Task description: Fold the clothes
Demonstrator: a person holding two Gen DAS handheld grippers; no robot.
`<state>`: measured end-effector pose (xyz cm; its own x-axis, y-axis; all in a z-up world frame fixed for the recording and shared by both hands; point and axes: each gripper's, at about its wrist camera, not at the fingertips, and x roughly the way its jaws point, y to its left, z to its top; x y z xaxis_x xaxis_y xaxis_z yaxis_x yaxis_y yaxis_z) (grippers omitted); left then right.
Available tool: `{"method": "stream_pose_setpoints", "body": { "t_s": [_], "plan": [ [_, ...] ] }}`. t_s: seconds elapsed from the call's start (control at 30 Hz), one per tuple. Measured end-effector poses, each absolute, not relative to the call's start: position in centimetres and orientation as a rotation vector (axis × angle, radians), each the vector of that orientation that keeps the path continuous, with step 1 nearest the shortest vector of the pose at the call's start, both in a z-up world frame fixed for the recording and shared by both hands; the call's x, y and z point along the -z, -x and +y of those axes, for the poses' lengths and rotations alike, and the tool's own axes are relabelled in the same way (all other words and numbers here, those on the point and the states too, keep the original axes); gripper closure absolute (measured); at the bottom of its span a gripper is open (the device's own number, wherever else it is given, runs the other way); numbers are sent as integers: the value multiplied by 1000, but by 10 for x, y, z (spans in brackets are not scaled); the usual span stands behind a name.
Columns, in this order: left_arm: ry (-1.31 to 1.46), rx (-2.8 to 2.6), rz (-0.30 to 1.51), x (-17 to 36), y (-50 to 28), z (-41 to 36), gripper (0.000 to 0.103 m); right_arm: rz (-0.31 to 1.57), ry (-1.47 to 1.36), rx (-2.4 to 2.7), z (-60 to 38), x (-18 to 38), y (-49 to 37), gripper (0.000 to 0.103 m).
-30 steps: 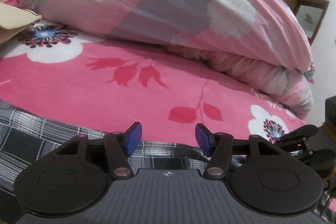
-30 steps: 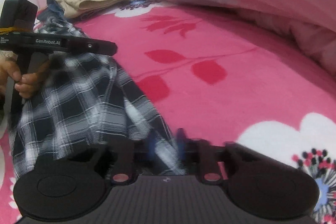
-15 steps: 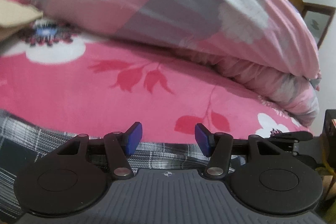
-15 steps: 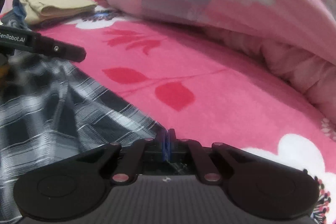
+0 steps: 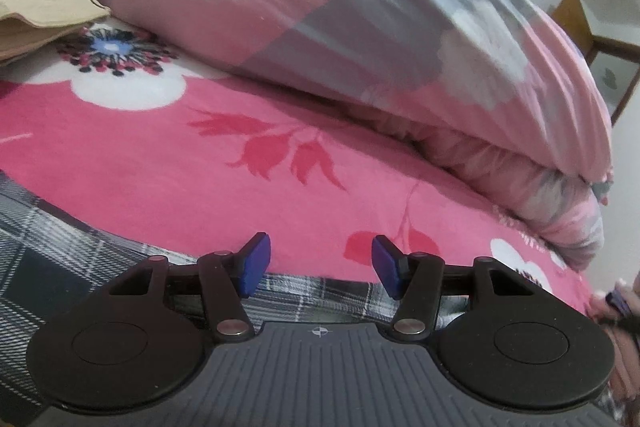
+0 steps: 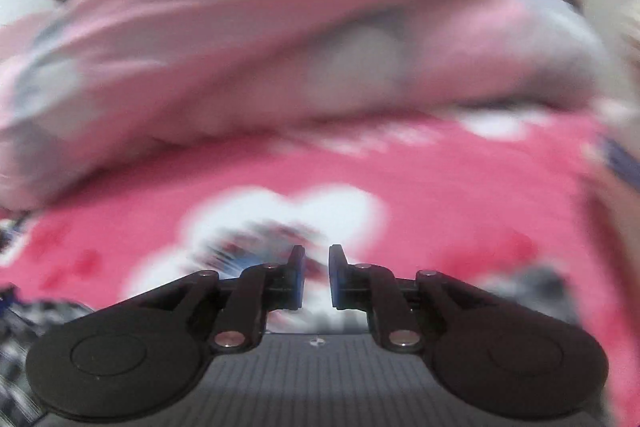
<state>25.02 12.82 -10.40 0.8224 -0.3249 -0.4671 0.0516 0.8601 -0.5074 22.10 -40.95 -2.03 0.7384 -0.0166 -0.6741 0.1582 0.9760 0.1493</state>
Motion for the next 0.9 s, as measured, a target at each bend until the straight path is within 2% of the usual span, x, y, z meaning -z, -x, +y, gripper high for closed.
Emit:
{"method": "stream_pose_setpoints", "body": {
  "t_s": [0.17,0.27,0.4,0.43,0.5,0.57,0.73,0.8,0.9],
  "plan": [
    [520,211,580,107,-252,131,47,884,-238,198,-447,66,-227,90],
    [532,218,576,108,-252,133,47,806,-225,286,-464,78,-246,90],
    [549,224,571,109,-251,135,47,780,-83,446,-457,57,-255,89],
    [549,224,572,109,-251,135,47,765,-59,431,-451,49,-244,88],
    [551,224,570,109,-251,135,47,711,-50,345,-431,25,-207,81],
    [557,225,566,109,-251,136,47,652,-86,238,-413,0,-161,61],
    [586,233,551,106,-248,139,45,595,10,6,-347,-34,-32,54],
    [592,234,547,106,-247,138,45,605,25,-90,-326,-34,8,54],
    [591,233,531,103,-244,138,45,710,28,-137,-302,-3,53,55]
  ]
}}
